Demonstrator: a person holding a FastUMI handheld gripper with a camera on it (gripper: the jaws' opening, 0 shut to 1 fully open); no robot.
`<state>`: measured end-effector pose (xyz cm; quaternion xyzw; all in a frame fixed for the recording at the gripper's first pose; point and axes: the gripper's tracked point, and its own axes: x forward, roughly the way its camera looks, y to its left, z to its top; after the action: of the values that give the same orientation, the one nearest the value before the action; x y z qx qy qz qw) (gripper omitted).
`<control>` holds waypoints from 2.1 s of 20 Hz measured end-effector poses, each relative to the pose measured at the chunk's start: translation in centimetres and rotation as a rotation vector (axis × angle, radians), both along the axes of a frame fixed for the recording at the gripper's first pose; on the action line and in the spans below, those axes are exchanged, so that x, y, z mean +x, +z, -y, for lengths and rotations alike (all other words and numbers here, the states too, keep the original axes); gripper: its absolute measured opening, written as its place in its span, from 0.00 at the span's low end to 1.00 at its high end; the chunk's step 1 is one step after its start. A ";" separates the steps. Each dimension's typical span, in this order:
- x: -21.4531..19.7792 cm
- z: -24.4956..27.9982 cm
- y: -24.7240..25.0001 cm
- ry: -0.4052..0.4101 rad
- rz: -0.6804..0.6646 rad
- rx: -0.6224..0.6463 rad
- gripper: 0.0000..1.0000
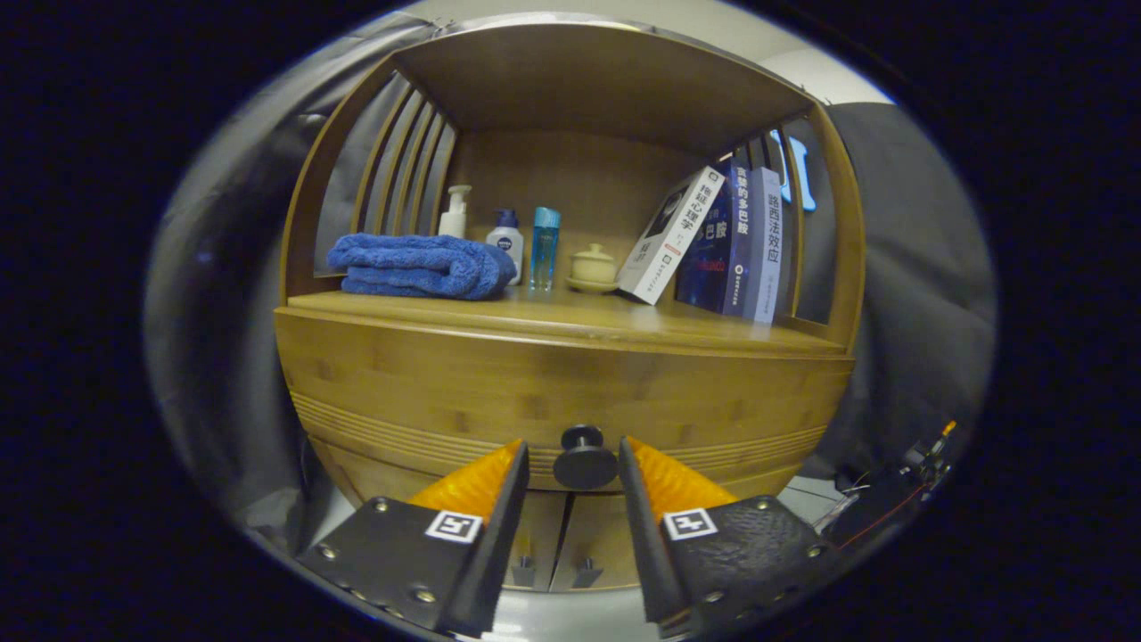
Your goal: Pull open the drawer, take out the items inside it, and place them on the countertop above the cabinet.
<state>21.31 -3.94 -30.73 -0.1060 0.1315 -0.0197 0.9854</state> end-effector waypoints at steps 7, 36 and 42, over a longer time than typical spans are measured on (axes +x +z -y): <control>2.9 0.8 -0.8 -0.068 -0.033 0.056 0.64; -9.1 1.8 -1.2 -0.103 -0.044 0.156 0.31; -14.5 1.8 -1.2 -0.121 -0.055 0.169 0.31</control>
<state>6.83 -5.78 -31.92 -0.0149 0.1657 -0.0649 0.9839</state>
